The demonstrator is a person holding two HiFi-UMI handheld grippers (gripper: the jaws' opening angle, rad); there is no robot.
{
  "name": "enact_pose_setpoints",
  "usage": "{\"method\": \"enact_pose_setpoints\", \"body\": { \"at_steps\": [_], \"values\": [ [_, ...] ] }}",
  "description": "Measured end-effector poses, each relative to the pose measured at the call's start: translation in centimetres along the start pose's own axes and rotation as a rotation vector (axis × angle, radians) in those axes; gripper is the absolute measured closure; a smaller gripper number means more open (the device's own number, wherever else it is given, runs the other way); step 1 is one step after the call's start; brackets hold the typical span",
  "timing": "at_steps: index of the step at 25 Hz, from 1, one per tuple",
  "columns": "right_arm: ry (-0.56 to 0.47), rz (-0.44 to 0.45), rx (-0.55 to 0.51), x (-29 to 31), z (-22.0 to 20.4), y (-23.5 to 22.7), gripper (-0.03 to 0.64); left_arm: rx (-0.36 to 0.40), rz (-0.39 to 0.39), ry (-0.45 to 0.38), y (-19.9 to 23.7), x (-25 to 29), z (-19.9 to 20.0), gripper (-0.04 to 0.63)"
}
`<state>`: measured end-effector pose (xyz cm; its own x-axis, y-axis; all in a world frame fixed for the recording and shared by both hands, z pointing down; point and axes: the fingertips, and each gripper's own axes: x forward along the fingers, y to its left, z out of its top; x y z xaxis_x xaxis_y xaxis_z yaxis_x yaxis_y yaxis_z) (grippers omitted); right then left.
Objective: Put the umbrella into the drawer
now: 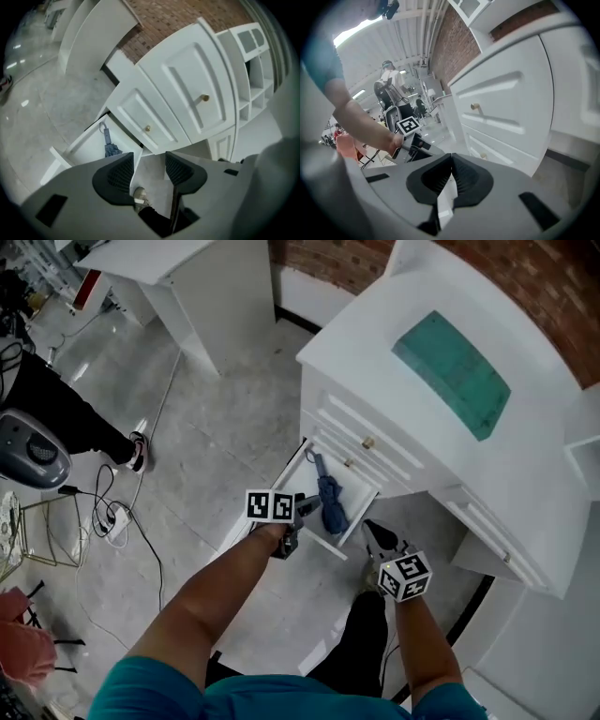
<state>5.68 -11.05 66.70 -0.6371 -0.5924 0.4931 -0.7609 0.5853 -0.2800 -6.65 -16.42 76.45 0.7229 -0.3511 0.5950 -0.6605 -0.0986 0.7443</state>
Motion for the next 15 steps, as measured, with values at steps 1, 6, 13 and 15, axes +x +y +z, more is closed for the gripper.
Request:
{"method": "enact_pose_setpoints", "body": {
  "at_steps": [1,6,13,15],
  "values": [
    [-0.005,-0.004,-0.001,-0.9,1.2,0.7,0.594,0.060,-0.001,-0.001,-1.1,-1.8,0.2,0.385],
    [-0.019,0.007,-0.045,-4.9,7.5,4.9,0.594,0.454,-0.004,-0.061,-8.0,-11.8,0.3,0.540],
    [-0.056,0.040,-0.088,-11.3,14.4,5.8,0.594,0.633,-0.067,-0.168,-17.6,-20.0,0.3,0.580],
    [-0.059,0.073,-0.114,-12.9,15.6,4.6,0.594,0.695,-0.045,-0.168,-19.8,-20.1,1.3,0.580]
  ]
}}
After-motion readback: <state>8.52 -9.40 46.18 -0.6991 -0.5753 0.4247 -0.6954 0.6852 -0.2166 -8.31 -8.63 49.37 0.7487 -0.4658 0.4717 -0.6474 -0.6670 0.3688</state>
